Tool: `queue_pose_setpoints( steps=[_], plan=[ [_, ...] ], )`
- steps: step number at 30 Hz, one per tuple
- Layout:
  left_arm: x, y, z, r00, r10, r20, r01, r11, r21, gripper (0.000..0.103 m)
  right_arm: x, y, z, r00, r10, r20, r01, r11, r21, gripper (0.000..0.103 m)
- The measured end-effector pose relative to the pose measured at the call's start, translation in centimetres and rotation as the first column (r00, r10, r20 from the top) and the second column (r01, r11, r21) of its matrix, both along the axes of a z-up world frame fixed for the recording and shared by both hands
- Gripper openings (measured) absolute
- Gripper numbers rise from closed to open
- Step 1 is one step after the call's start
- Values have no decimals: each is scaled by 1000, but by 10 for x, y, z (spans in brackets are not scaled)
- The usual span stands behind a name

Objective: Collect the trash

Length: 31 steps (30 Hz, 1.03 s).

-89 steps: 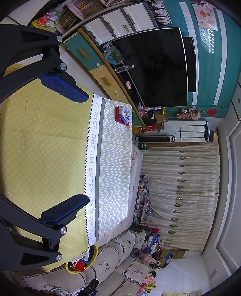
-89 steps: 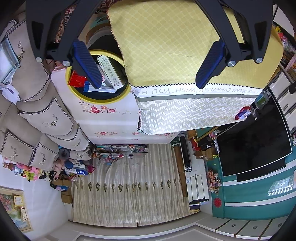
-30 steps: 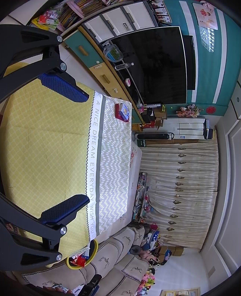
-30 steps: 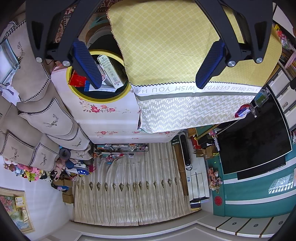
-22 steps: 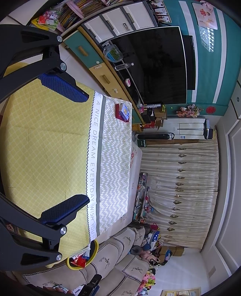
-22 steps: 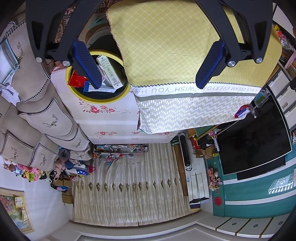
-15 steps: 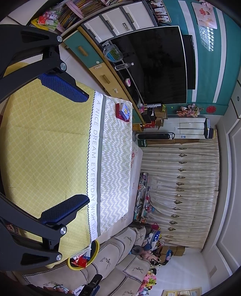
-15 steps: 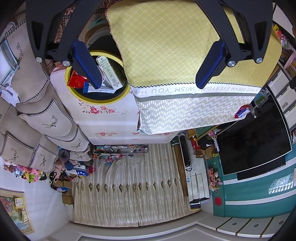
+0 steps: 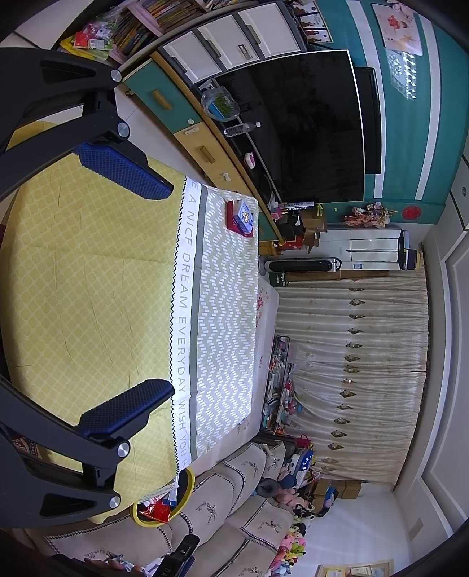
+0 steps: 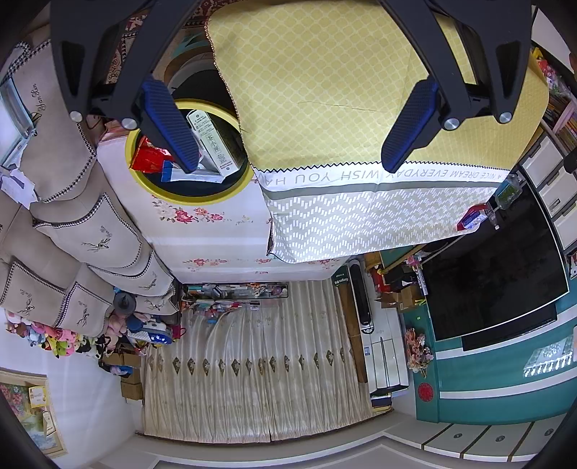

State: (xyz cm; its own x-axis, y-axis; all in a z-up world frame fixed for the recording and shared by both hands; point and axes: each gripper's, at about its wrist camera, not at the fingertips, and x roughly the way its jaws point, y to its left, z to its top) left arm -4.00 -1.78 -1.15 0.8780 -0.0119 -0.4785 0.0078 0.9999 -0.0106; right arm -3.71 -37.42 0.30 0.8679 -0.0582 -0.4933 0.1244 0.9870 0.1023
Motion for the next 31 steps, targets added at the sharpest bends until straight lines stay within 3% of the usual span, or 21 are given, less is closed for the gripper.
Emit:
queue_pose_setpoints(
  steps=[21,27,31],
  plan=[
    [18,3,-8,1000,4,-27,-5,999,-40,98,3,0,-3,1000,8,-8,-8,1000,9,96],
    [71,9,-21,993,15,-115,-18,1000,-26,98,23,4,-6,999,37,-25,-37,999,16,96],
    [130,18,-39,989,42,-139,-41,999,5,98,68,23,-8,996,83,-42,-84,996,-29,96]
  ],
)
